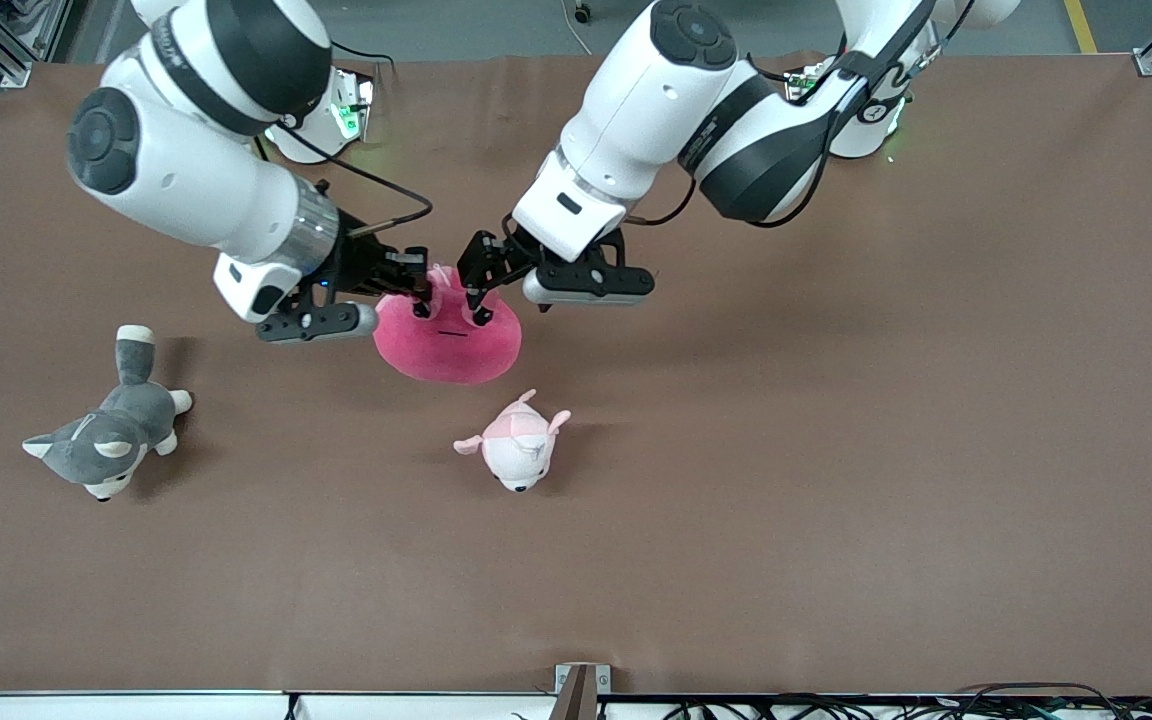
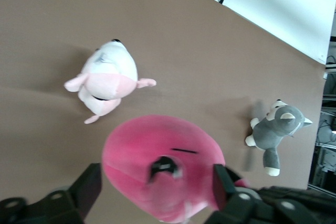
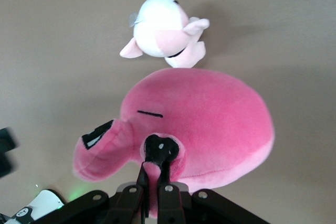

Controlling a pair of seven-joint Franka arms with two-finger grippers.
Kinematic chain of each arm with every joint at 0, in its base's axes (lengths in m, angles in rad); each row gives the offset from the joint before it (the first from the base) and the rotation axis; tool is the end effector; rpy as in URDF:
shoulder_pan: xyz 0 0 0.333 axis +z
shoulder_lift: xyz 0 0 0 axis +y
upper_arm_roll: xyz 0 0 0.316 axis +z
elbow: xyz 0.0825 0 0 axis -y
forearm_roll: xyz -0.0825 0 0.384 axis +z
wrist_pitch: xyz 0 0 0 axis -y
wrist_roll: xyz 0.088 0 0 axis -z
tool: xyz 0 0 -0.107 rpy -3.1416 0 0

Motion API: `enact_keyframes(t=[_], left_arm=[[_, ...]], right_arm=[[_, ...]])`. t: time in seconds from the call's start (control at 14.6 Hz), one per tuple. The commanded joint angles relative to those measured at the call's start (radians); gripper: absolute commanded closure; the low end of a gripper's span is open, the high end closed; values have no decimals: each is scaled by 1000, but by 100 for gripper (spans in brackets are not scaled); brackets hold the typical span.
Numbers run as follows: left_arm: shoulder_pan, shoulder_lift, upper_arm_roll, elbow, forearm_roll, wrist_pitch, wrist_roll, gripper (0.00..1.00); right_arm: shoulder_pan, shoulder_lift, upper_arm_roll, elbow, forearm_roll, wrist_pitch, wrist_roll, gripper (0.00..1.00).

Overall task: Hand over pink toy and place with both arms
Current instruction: 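Open the left gripper and carry the pink toy away with the right gripper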

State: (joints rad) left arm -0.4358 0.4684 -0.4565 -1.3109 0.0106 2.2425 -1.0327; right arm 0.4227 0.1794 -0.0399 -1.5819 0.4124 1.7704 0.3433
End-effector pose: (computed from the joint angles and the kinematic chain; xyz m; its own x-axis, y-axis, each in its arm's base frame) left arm 0.5136 -0.5164 0.5489 0.9648 0.2500 0.0817 0.1762 -0.8448 0.5052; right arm 0.5618 0.2660 0.5383 0.9905 -0.0147 -0.1364 -0.0637 -0.9299 -0.3623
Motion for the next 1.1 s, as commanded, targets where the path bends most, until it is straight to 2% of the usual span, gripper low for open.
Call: enact_keyframes(t=[0.0, 0.27, 0.55, 0.89, 1.03], left_arm=[[43, -83, 1, -11, 16, -116, 71, 0], [149, -207, -2, -11, 14, -350, 224, 0], [287, -313, -4, -17, -1, -608, 437, 0], [541, -421, -5, -160, -70, -638, 739, 0], [623, -442, -5, -198, -86, -636, 816, 0]], right_arm=[[-120, -15, 6, 45, 11, -31, -52, 100], [-280, -5, 8, 53, 20, -42, -390, 100], [-340, 41, 8, 48, 20, -55, -425, 100], [-410, 198, 11, 62, 57, -57, -476, 100], [-421, 264, 9, 117, 63, -62, -537, 100]])
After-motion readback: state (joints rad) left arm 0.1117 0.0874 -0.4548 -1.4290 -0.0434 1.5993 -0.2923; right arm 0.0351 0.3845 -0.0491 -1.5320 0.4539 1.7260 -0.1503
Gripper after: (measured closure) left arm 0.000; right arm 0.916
